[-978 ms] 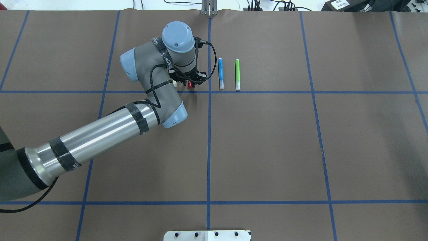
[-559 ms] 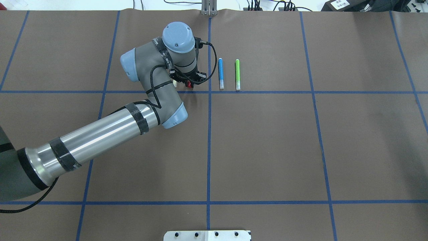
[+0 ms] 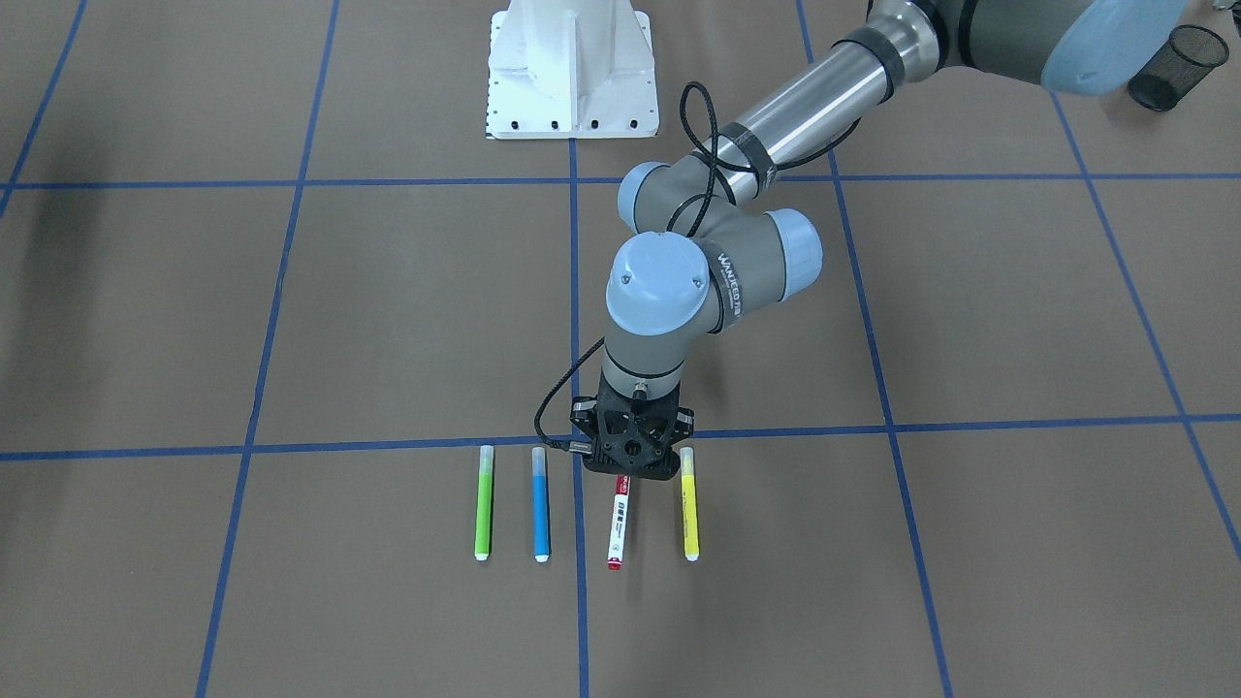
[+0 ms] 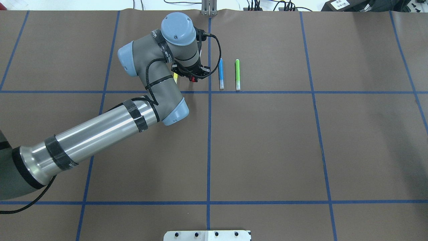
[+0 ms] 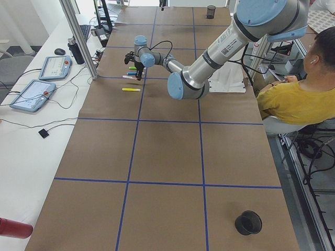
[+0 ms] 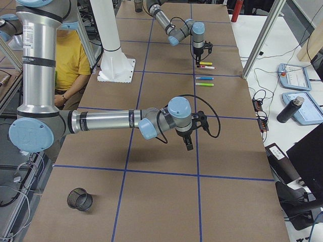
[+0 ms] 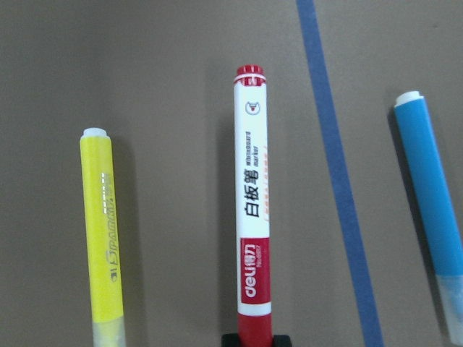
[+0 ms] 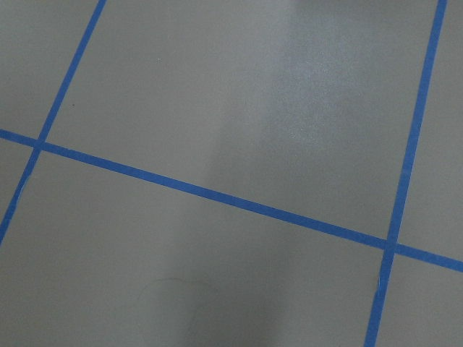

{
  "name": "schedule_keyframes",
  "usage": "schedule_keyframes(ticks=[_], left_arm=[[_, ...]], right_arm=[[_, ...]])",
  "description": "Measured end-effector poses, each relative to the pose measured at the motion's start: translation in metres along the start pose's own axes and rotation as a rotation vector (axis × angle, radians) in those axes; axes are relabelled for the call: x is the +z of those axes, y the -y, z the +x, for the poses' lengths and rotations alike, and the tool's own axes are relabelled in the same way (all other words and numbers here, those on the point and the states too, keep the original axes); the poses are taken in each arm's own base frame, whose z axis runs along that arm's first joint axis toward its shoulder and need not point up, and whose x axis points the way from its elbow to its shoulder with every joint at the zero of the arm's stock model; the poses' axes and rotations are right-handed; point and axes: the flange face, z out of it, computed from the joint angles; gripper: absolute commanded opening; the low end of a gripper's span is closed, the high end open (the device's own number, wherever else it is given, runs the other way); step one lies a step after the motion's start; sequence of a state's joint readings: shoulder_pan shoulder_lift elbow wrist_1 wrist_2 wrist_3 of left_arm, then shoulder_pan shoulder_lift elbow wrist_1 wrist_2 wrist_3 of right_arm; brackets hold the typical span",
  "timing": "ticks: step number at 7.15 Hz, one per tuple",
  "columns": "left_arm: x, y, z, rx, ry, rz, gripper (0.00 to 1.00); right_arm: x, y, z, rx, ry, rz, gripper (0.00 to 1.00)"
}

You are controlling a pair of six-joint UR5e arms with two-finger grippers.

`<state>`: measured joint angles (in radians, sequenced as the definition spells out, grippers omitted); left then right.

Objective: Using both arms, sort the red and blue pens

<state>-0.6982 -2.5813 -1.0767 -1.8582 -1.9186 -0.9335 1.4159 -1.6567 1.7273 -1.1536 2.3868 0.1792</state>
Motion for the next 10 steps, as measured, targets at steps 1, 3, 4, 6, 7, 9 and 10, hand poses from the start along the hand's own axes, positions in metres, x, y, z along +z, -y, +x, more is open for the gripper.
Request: schedule_keyframes(ticks=[1, 3, 4, 6, 7, 9, 10], left_arm=[[-0.024, -0.006, -0.001, 0.005, 0.004, -0.01, 0.0], [-0.084, -0.043, -0.035, 0.045, 0.017, -0.032, 0.0], [-0.115, -0.068, -0.059, 0.06, 0.027, -0.041, 0.0], [-0.166, -0.114, -0.115, 0.078, 0.028, -0.036, 0.0], [-0.185, -0.131, -0.15, 0.103, 0.023, -0.037, 0.0], [-0.219, -0.16, -0.227, 0.145, 0.014, -0.048, 0.0], [-0.241, -0.175, -0.271, 0.162, 0.005, -0.054, 0.0]], right_arm=[[0.0, 0.0, 0.0, -0.001, 0.0, 0.0, 1.0], [0.0, 0.0, 0.0, 0.0, 0.001, 0.0, 1.0], [0.0, 0.0, 0.0, 0.001, 0.001, -0.001, 1.0], [0.0, 0.0, 0.0, 0.0, 0.002, 0.0, 1.0], [0.0, 0.0, 0.0, -0.001, 0.002, 0.0, 1.0], [0.0, 0.001, -0.001, -0.003, 0.002, 0.001, 1.0], [0.0, 0.001, -0.001, -0.004, 0.002, 0.002, 1.0]])
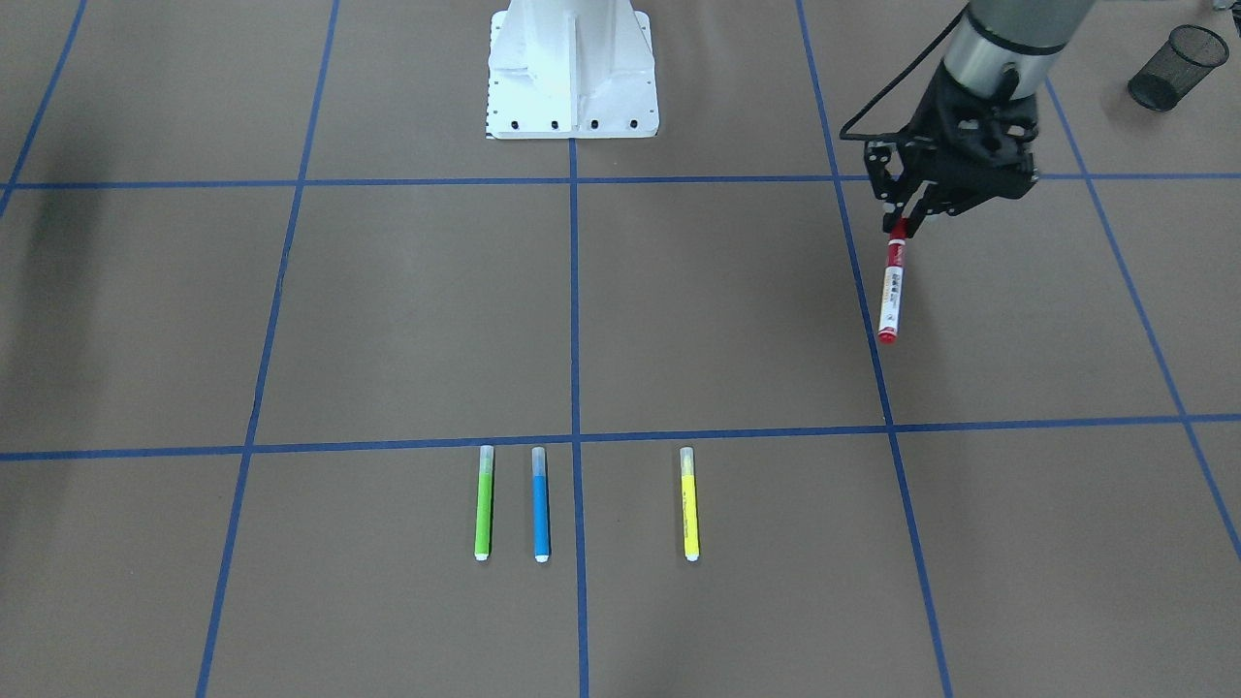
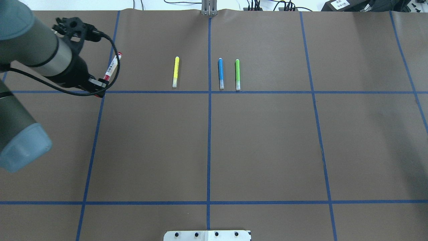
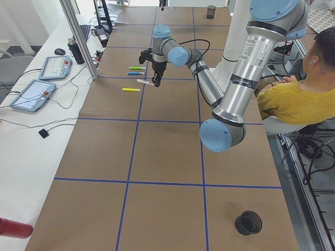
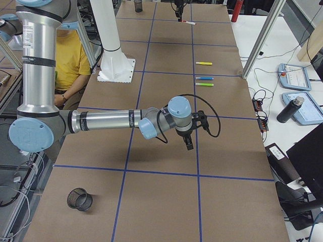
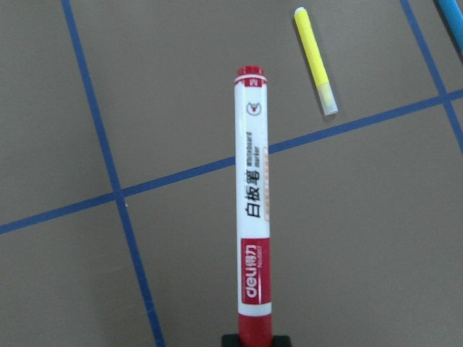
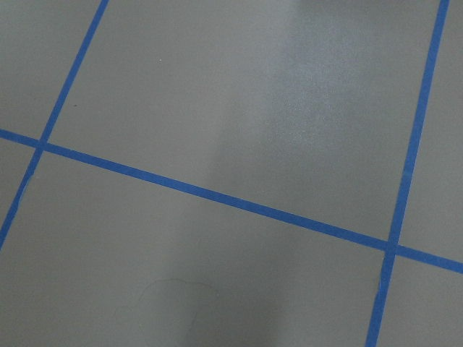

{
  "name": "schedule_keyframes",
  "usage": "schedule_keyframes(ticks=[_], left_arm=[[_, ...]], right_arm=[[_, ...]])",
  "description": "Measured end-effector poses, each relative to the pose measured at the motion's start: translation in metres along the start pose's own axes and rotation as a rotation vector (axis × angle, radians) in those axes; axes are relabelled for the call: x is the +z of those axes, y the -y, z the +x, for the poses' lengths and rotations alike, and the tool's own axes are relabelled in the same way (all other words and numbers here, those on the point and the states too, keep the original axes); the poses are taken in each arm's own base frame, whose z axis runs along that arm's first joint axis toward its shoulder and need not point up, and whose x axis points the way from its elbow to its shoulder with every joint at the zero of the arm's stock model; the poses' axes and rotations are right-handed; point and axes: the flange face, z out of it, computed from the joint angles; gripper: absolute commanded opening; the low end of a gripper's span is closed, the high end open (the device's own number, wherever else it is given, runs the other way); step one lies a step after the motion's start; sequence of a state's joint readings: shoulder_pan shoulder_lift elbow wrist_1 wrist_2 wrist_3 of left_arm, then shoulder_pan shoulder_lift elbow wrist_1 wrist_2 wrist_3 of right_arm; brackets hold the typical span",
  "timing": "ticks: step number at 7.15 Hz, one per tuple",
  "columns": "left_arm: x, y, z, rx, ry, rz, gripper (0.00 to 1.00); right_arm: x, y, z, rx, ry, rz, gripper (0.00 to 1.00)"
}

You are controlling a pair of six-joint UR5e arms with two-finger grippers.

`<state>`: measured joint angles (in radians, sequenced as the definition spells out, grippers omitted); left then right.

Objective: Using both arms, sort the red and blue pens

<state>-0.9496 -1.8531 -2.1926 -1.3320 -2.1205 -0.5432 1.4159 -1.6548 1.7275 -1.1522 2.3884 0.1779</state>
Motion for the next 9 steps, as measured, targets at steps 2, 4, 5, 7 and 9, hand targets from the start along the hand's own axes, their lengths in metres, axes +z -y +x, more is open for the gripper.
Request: schedule_keyframes(ticks=[2, 4, 5, 7, 9], left_arm=[[-0.045, -0.059, -0.076, -0.001, 0.0, 0.006, 0.0], [-0.08, -0.124, -0.155, -0.019, 0.062, 0.01, 0.0], [-0.092, -0.159, -0.203, -0.01, 0.076, 0.001, 0.0], [-0.116, -0.243, -0.285, -0.155, -0.005, 0.046, 0.0], [-0.111, -0.328, -0.337, -0.417, -0.054, 0.075, 0.0]], right_arm=[[0.0, 0.001, -0.001, -0.002, 0.0, 0.001, 1.0], [0.0, 0.002, -0.002, -0.007, 0.001, 0.003, 1.0], [0.0, 0.002, -0.003, -0.015, 0.002, 0.009, 1.0], [0.002, 0.002, -0.004, -0.032, 0.006, 0.02, 1.0], [0.003, 0.003, -0.005, -0.04, 0.009, 0.025, 1.0]])
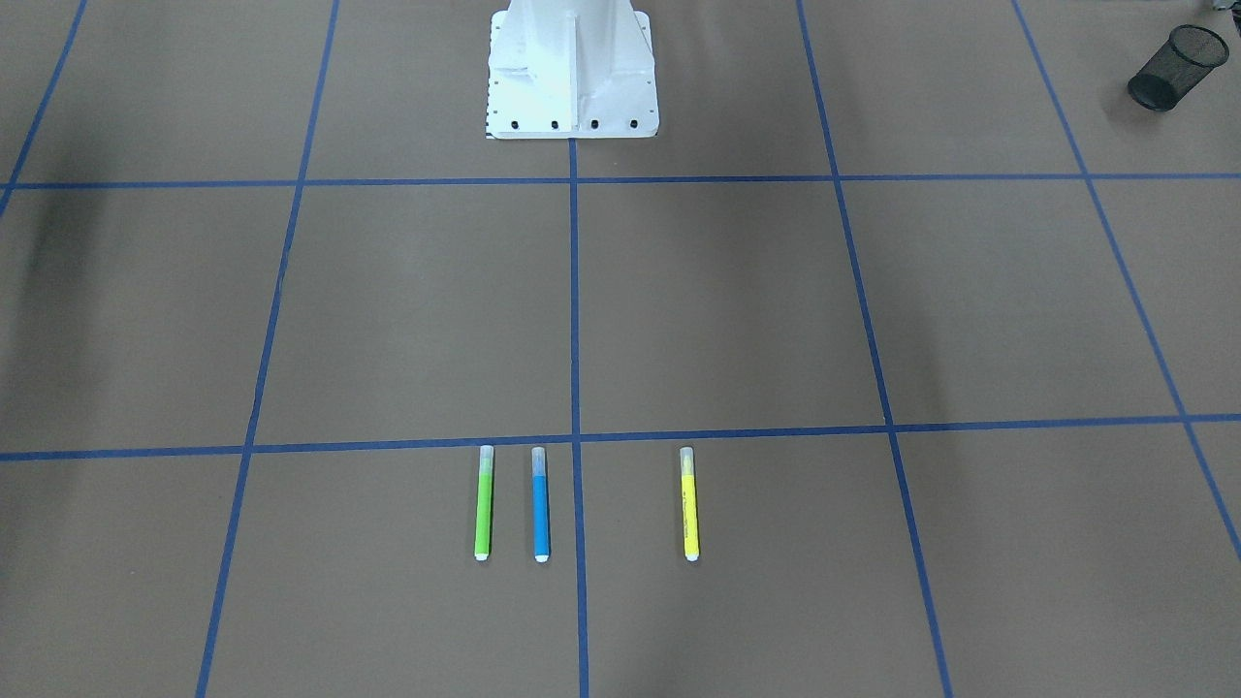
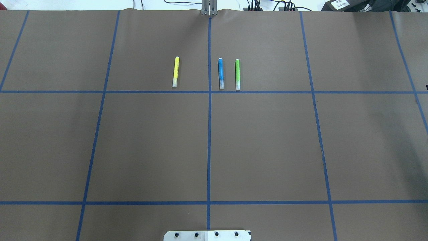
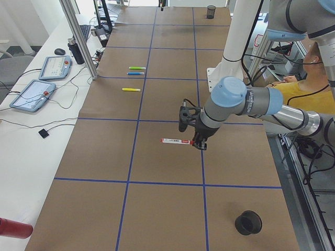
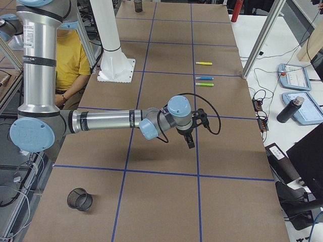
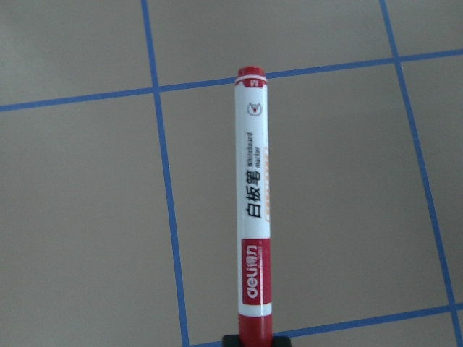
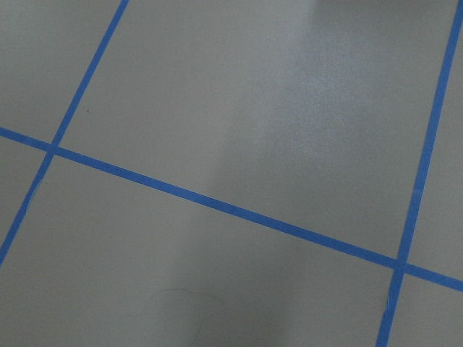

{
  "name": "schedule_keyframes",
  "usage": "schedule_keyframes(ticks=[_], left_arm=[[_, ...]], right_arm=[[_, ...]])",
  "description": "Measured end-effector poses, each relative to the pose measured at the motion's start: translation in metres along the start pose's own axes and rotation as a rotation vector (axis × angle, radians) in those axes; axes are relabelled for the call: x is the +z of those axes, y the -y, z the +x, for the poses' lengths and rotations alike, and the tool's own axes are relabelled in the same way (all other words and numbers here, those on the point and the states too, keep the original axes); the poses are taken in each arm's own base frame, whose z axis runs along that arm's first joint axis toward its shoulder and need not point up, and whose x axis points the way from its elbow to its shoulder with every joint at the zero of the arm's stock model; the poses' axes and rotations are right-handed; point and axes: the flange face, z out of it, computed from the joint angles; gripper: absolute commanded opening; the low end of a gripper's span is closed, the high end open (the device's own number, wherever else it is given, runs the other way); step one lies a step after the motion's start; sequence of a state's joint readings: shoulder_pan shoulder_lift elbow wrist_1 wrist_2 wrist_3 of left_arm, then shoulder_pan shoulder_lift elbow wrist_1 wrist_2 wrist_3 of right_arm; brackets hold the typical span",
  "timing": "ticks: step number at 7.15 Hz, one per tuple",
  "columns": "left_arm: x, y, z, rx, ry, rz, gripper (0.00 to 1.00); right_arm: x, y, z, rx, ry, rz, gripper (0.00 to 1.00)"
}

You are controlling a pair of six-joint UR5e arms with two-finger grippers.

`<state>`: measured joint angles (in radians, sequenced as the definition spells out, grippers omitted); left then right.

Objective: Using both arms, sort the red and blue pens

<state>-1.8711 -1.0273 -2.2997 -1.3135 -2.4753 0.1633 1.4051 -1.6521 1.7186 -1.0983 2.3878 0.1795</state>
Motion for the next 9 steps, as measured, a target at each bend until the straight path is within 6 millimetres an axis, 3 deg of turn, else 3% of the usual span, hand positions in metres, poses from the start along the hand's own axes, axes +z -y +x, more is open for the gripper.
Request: schedule_keyframes(ticks=[2, 3, 5, 6, 7, 9], left_arm=[[0.025, -0.069, -0.074, -0.291, -0.039, -0.031, 0.0], [0.04, -0.103, -0.097, -0.416, -0.068, -0.061, 0.0], [0.064, -0.166, -0.114, -0.591, -0.146, -0.132, 0.0], [0.072, -0.188, -0.117, -0.664, -0.2, -0.173, 0.0], [0.075, -0.202, -0.118, -0.735, -0.249, -0.214, 0.0], [0.082, -0.208, -0.137, -0.846, -0.294, -0.297, 0.0]], right_arm=[[0.0, 0.0, -0.001, -0.006, 0.002, 0.004, 1.0], [0.0, -0.001, -0.001, -0.01, 0.003, 0.008, 1.0], [0.0, -0.001, -0.001, -0.015, 0.003, 0.012, 1.0], [0.0, -0.001, 0.0, -0.019, 0.003, 0.016, 1.0], [0.001, -0.002, 0.001, -0.018, 0.002, 0.016, 1.0], [0.004, -0.003, 0.005, -0.008, 0.0, 0.011, 1.0]])
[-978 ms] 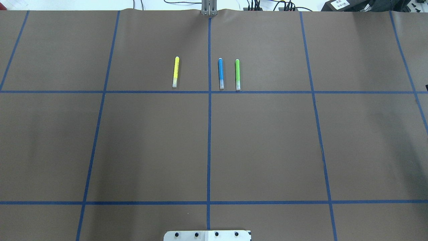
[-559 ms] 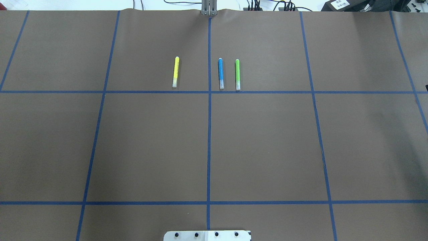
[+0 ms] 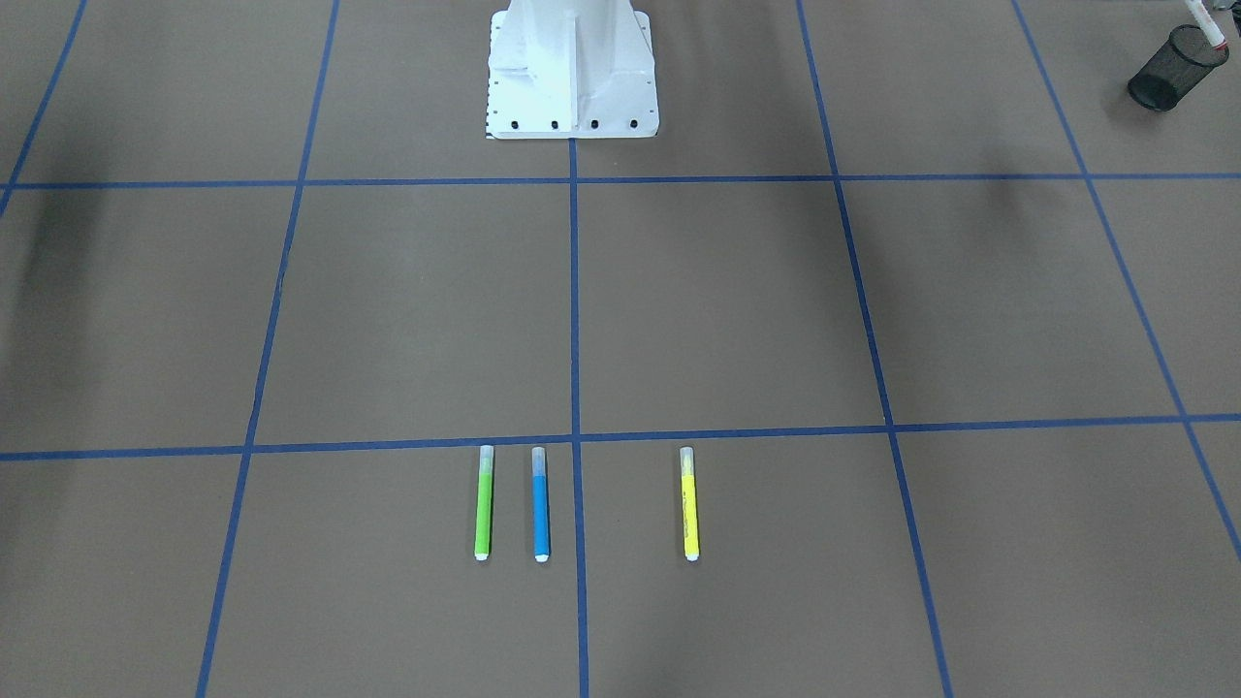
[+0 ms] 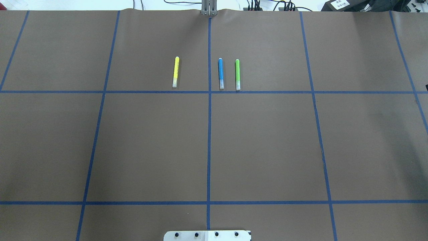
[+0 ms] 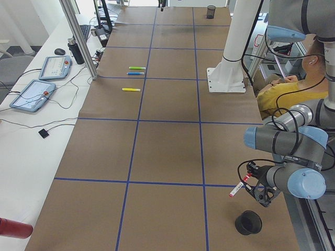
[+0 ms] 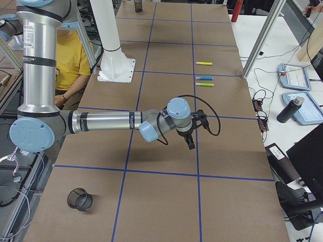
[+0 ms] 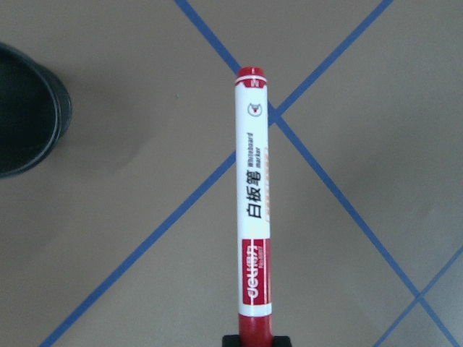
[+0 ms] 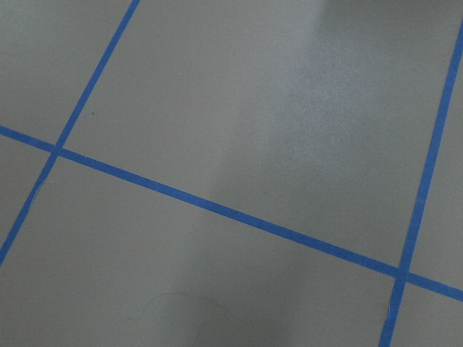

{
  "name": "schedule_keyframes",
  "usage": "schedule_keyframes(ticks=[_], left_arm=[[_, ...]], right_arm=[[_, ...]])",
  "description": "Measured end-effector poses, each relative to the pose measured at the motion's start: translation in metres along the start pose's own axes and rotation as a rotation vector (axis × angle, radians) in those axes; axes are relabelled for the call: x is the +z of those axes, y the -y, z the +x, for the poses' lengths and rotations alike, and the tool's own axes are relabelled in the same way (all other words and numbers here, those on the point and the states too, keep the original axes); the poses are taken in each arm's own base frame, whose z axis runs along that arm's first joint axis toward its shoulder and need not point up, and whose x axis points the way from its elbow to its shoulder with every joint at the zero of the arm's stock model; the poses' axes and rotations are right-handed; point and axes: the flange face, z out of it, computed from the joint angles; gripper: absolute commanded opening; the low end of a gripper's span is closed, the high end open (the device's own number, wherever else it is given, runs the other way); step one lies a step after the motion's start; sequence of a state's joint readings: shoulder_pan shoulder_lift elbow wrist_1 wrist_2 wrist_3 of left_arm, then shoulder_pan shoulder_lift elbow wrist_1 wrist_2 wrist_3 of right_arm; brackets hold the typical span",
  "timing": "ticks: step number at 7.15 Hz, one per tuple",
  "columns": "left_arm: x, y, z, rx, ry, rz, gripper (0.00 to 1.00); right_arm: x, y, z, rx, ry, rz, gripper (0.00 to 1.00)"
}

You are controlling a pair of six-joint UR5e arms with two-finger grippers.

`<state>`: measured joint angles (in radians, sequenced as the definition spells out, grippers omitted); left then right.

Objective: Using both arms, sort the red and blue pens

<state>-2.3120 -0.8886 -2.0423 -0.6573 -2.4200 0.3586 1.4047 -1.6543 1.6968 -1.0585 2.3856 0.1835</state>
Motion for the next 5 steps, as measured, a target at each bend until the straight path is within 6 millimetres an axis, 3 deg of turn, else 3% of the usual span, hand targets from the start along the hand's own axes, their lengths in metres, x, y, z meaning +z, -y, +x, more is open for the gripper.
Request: schedule_keyframes(ticks=[2, 5], left_arm=[[0.0, 0.035, -0.025, -0.096, -0.039, -0.053, 0.0], [0.021, 0.044, -0.062, -0.221, -0.076, -0.142, 0.0]], right_arm=[[0.002, -0.001, 0.003, 0.009, -0.001, -0.004, 1.0], [0.004, -0.004, 0.005, 0.018, -0.001, -0.009, 1.0]])
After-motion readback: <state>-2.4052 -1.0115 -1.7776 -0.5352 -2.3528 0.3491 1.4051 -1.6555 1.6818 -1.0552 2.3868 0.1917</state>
